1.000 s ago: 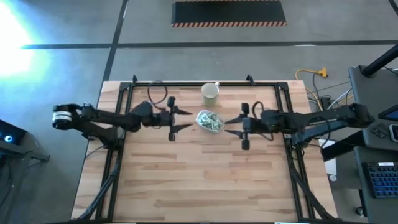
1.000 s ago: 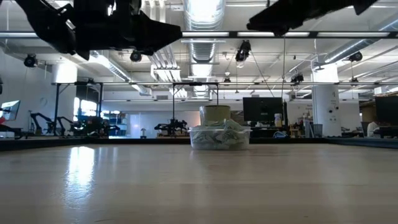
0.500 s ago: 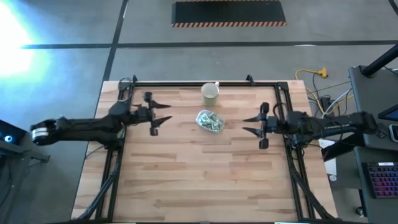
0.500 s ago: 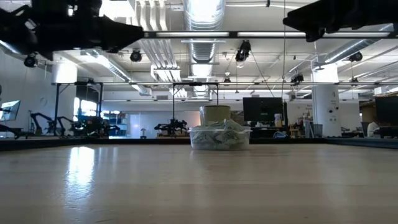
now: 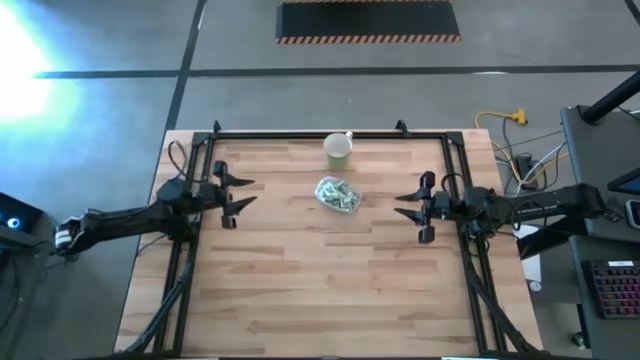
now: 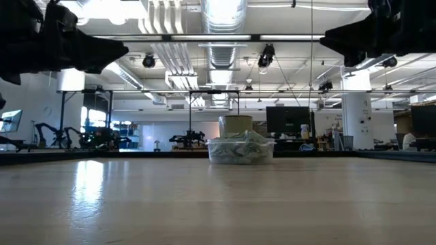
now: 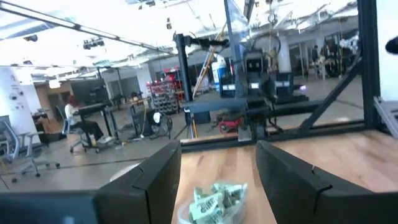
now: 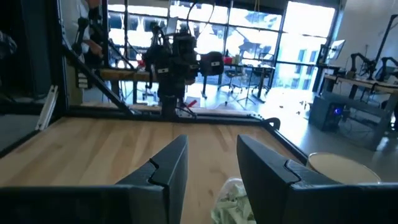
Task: Pick and place items into bin
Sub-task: Return to Home Position
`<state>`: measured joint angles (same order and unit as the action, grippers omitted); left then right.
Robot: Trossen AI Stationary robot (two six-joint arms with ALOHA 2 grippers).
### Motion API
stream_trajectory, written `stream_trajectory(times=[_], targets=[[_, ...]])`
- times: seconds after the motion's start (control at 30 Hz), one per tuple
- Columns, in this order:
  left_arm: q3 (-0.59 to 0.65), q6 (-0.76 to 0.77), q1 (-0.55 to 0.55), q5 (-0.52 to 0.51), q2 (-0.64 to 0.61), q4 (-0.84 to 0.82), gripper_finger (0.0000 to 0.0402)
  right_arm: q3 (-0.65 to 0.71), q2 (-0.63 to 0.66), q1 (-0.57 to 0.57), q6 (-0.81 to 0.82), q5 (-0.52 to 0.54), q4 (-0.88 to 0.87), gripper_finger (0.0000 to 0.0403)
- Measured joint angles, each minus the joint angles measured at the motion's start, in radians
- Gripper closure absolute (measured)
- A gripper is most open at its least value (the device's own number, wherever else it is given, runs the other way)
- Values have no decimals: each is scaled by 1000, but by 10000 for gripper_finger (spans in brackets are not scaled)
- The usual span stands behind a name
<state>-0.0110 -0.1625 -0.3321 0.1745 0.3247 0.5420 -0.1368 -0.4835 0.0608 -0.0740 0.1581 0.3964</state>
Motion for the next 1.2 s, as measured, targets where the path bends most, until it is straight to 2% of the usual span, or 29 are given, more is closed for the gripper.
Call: stream_trajectory(times=[0.33, 0.6, 0.77, 1.2], targets=[[2, 125, 28, 3, -185, -204, 210, 119, -1, 0, 29, 1, 227, 275], [3, 131, 119, 3, -239, -239, 210, 128, -2, 5, 79, 1, 221, 275], [4, 105, 159, 3, -251, -255, 210, 128, 6, 43, 13, -1, 213, 275], [5, 97, 171, 8, -297, -270, 210, 128, 164, 78, -67, -1, 180, 275]])
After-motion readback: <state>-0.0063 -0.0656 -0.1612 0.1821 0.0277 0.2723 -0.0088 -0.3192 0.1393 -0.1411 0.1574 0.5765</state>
